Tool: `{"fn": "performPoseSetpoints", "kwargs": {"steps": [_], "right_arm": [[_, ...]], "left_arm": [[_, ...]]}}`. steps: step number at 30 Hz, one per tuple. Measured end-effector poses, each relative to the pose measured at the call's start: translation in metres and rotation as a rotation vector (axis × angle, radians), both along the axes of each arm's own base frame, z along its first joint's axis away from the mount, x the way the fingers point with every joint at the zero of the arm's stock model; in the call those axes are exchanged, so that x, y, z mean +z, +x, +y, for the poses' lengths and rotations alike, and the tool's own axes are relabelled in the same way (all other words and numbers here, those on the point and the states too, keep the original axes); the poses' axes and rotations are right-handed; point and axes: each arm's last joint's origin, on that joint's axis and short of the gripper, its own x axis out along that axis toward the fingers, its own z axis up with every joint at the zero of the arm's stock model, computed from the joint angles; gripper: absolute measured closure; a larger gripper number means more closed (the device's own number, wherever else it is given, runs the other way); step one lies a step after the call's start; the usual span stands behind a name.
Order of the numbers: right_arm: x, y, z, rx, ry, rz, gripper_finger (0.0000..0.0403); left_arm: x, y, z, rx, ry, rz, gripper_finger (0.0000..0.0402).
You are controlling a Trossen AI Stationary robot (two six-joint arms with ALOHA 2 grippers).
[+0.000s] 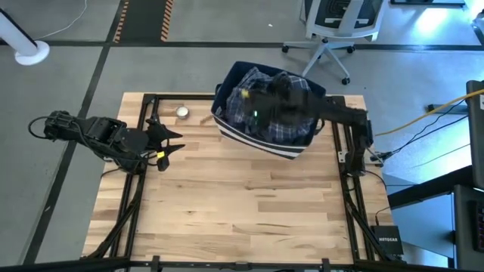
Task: Sort clothes
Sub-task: Put the blue and white pants into the blue laundry organizer
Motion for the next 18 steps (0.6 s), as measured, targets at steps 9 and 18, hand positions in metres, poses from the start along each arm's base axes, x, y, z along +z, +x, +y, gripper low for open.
{"fn": "performPoseSetpoints", "kwargs": {"steps": [9,18], "right_arm": [[-0.058,-0.005,-0.071,-0.17,0.332,0.042,0.015],[-0.158,0.003,-0.08,-0.102,0.552,0.032,0.015]], "left_arm": [[0.0,0.0,0.0,0.009,-0.016,-0.007,0.0244],[-0.001,0.003,-0.001,0.003,-0.004,0.003,0.0244]]}}
